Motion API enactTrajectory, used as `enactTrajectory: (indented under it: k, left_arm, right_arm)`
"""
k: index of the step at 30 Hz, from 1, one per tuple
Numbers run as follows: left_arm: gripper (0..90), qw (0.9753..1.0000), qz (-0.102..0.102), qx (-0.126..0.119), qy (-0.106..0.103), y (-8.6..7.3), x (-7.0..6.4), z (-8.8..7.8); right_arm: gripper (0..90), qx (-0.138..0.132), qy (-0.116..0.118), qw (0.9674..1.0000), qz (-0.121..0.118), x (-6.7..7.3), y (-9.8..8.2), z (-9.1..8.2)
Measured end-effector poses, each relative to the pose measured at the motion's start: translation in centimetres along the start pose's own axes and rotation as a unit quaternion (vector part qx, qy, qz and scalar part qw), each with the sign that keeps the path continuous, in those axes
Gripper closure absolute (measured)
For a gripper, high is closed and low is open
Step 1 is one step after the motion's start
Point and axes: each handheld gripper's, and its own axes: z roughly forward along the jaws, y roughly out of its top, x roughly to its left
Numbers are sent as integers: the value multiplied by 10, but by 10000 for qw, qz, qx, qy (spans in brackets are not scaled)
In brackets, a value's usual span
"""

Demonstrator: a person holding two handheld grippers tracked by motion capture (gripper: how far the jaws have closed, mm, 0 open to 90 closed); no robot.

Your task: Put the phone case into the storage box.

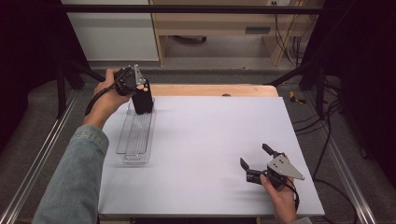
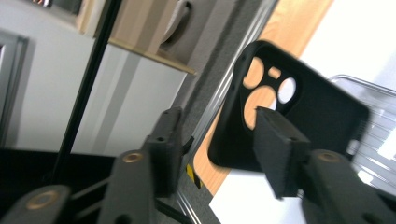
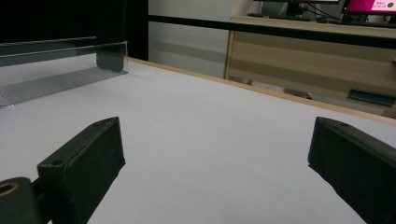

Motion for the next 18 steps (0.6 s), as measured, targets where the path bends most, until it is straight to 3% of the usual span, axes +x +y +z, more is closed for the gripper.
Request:
enactTrajectory:
  k: [9, 18]
  left_arm:
    - [400, 9986, -508, -166, 6, -10, -4, -6]
    - [342, 9976, -674, -179, -45, -12, -7, -11]
  right_arm:
    - [38, 10, -6, 10000, -5, 1, 0, 0]
    - [37, 7, -12, 10000, -5, 2, 0, 0]
